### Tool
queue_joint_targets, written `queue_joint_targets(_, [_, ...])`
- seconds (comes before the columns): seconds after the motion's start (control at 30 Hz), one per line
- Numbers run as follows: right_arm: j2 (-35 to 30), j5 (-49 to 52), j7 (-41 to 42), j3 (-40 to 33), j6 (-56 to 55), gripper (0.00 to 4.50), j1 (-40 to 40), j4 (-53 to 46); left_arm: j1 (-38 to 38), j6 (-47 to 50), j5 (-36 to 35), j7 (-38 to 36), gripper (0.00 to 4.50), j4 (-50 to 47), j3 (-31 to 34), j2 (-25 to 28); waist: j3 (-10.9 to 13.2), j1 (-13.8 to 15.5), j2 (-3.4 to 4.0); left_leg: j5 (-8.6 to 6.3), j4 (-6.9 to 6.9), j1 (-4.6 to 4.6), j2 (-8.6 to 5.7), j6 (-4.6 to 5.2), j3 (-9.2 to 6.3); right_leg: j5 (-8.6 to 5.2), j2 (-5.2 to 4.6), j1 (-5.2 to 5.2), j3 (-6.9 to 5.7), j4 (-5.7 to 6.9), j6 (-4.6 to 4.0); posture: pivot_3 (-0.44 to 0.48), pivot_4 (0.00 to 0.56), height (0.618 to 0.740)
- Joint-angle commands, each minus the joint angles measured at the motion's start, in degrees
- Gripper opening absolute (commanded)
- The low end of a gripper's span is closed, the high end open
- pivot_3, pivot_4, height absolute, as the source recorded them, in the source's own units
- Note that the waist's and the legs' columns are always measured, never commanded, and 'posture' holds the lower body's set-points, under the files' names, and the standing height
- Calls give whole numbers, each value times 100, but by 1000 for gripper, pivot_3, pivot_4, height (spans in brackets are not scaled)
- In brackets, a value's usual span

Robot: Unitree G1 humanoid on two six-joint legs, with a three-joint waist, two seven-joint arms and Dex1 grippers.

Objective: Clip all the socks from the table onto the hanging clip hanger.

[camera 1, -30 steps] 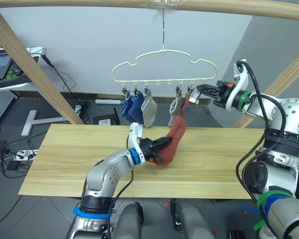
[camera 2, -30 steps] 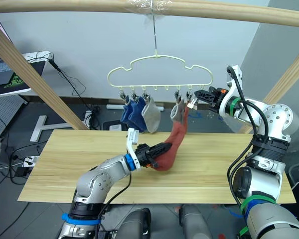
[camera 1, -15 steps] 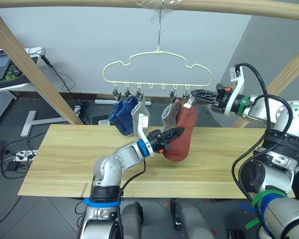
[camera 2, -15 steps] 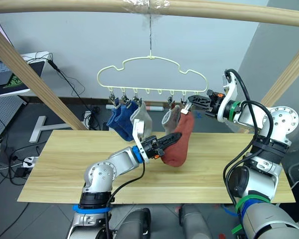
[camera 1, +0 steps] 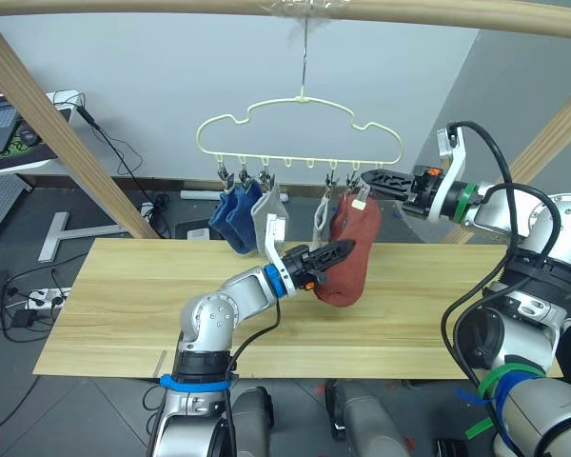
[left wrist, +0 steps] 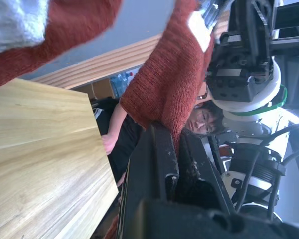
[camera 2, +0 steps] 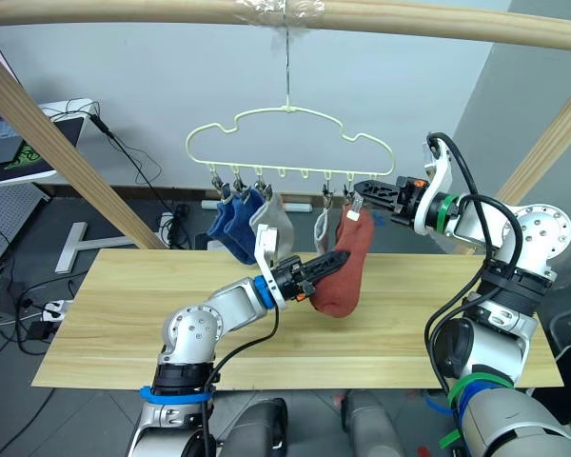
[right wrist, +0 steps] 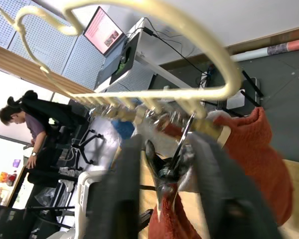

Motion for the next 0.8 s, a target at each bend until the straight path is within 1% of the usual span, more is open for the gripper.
queue_joint_targets(0.03, [-97, 216, 113, -202, -58, 3041, -152, -138, -68, -99, -84, -77, 0, -167, -88, -13, 0, 0, 0, 0, 0, 0, 0, 0, 1, 0, 0, 0, 1, -1, 0, -106, 237, 740])
queue_joint_targets(0.17, [-247, 212, 118, -310, -21, 4478, -126, -165, -34, -254, 69, -218, 0, -183, -350, -6, 0, 0, 0, 0, 0, 0, 0, 0, 1, 0, 0, 0, 0, -1, 0, -105, 233, 740])
queue_joint_targets(0.27, [-346, 198, 110, -345, -20, 4478, -100, -209, -33, -418, 218, -312, 0, -128, -526, 21, 0, 0, 0, 0, 0, 0, -1, 0, 1, 0, 0, 1, 1, -3, 0, -113, 233, 740])
queue_joint_targets(0.33, [-383, 166, 53, -390, -20, 4500, -53, -281, -46, -631, 356, -359, 542, -22, -597, -1, 0, -1, 0, 0, -1, 0, -2, 0, 4, 0, 0, 0, 4, -4, 0, -123, 233, 740])
queue_joint_targets(0.37, [-399, 169, 35, -429, -2, 4500, -13, -336, -59, -684, 405, -396, 692, 43, -642, -3, 0, -2, 0, 0, -1, 0, -2, 0, 4, 0, 0, 0, 4, -3, 0, -123, 233, 740])
queue_joint_targets(0.53, [-428, 152, 7, -495, -22, 4500, 146, -494, -92, -793, 526, -510, 2082, 247, -725, 42, 0, -22, 0, 0, -1, 0, -2, 0, 3, 0, 2, 0, 3, -2, 0, -132, 233, 740])
queue_joint_targets(0.57, [-427, 155, 9, -509, -27, 4500, 192, -523, -85, -786, 554, -509, 2430, 279, -728, 73, 0, -33, 0, 0, -1, 0, -2, 0, 2, 0, 2, 0, 3, -2, 0, -132, 233, 740])
queue_joint_targets(0.63, [-451, 177, 56, -456, -28, 4500, 324, -630, -12, -760, 601, -565, 2981, 252, -742, 231, 0, -51, 0, 0, -1, 0, -1, 0, 2, 0, 2, 0, 4, -2, 0, -123, 233, 740])
queue_joint_targets(0.73, [-496, 191, 116, -360, -54, 4500, 451, -739, 69, -727, 612, -589, 3920, 183, -705, 397, 0, -85, 0, 0, -1, 0, -1, 0, 2, 0, 2, 0, 4, -1, 0, -123, 233, 740])
queue_joint_targets(0.8, [-655, 169, 269, -106, -157, 4500, 653, -883, 176, -658, 586, -609, 4468, 66, -625, 595, 0, -91, 0, 0, -1, 0, 0, 0, 3, 0, 2, 0, 4, -1, 0, -123, 233, 740])
